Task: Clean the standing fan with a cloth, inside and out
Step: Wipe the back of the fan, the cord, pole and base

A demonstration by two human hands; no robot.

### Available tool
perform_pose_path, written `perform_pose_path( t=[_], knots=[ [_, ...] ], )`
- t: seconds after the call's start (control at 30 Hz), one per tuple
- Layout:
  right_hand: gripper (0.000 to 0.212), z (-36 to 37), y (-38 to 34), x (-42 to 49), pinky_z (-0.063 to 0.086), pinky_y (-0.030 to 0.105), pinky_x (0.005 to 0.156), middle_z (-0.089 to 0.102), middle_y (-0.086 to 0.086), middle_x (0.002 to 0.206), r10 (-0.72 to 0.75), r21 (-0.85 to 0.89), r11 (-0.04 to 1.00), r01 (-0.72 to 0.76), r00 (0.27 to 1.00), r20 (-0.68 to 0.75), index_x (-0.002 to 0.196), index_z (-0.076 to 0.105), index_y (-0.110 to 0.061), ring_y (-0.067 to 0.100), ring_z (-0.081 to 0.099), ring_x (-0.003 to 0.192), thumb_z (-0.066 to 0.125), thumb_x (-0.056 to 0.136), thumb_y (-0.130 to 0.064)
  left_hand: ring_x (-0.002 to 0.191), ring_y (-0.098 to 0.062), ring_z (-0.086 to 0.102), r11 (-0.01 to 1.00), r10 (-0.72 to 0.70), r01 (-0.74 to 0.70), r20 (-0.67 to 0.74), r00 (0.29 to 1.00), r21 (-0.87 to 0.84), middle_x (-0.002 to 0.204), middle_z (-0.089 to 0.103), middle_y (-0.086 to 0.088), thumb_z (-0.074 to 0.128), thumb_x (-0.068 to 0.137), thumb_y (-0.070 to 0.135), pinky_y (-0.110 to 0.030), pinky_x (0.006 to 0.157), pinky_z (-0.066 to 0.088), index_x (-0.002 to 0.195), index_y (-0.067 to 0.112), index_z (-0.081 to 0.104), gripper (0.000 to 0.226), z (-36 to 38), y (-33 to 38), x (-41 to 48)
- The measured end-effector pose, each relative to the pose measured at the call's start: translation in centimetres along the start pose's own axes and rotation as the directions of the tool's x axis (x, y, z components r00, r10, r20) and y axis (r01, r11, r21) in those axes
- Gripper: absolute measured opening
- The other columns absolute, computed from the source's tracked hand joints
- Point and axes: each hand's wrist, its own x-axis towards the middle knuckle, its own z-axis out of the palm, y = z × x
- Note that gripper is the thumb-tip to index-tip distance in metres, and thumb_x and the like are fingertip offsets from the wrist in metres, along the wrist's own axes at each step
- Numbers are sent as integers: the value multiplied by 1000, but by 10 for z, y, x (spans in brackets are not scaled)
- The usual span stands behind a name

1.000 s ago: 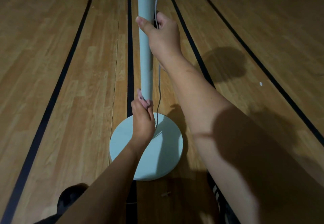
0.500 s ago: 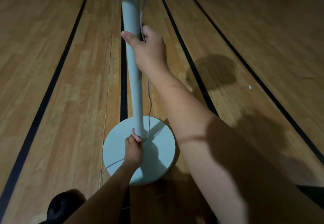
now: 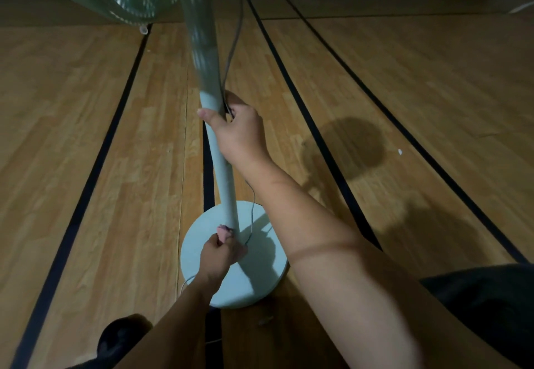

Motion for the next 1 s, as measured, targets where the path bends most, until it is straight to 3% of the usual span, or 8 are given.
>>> perform_pose_path(
  t=[0.1,0.27,0.4,0.53,0.6,0.7,0.83,1.0],
  knots=[
    [36,-3,2,-7,60,37,93,73,-22,103,8,5,1000,-8,1000,9,127,70,-32,6,70,100,77,93,-43,70,-22,68,996,38,-33,65,997,-78,76,73,-9,48,112,19,-23,56,54,88,4,62,31,-6,16,-14],
    [36,-9,3,-16,59,36,95,71,-27,100,21,31,999,-22,999,42,127,70,-35,5,69,103,78,92,-40,75,-35,72,983,40,-23,93,995,-181,87,76,-21,44,109,21,-38,61,61,88,5,71,37,-22,31,-30],
    [39,-14,1,-25,57,30,93,74,-18,113,34,61,997,-40,995,93,129,70,-32,2,68,103,79,92,-36,103,-34,80,983,30,-1,157,987,-182,110,81,-21,41,103,33,-52,91,65,114,-1,72,47,-34,43,-45],
    [27,-23,-3,-30,53,17,77,73,-24,100,49,54,997,-60,981,187,116,69,-37,-7,68,90,80,92,-34,92,-35,76,989,44,-19,173,984,-146,104,78,-28,44,105,32,-46,81,59,104,-9,70,49,-44,50,-55],
    [22,-29,-5,-37,50,8,66,70,-32,99,56,21,998,-62,976,212,108,67,-44,-14,65,88,79,92,-35,85,-30,74,989,36,-11,166,985,-149,93,77,-22,41,109,27,-40,74,58,91,3,75,45,-49,51,-62],
    [22,-40,3,-49,45,1,59,69,-32,102,78,-48,996,-69,969,235,108,65,-49,-15,64,85,74,96,-33,86,-36,74,988,21,-6,96,995,-155,97,76,-23,44,108,31,-42,71,60,107,-2,71,42,-55,53,-69],
    [32,-68,44,-68,47,13,64,69,-11,118,231,-213,961,-176,935,268,135,62,-30,3,64,86,63,104,-22,110,-47,73,963,-33,67,131,991,-260,122,74,-33,30,117,34,-44,83,59,129,-13,64,59,-59,54,-77],
    [15,-108,99,-99,58,39,90,77,2,103,533,-394,815,-424,816,223,100,71,-17,19,71,92,58,106,-22,71,-45,54,941,106,-19,240,965,-337,80,53,-37,39,94,11,-37,61,51,84,-21,49,35,-64,67,-87]
  ],
)
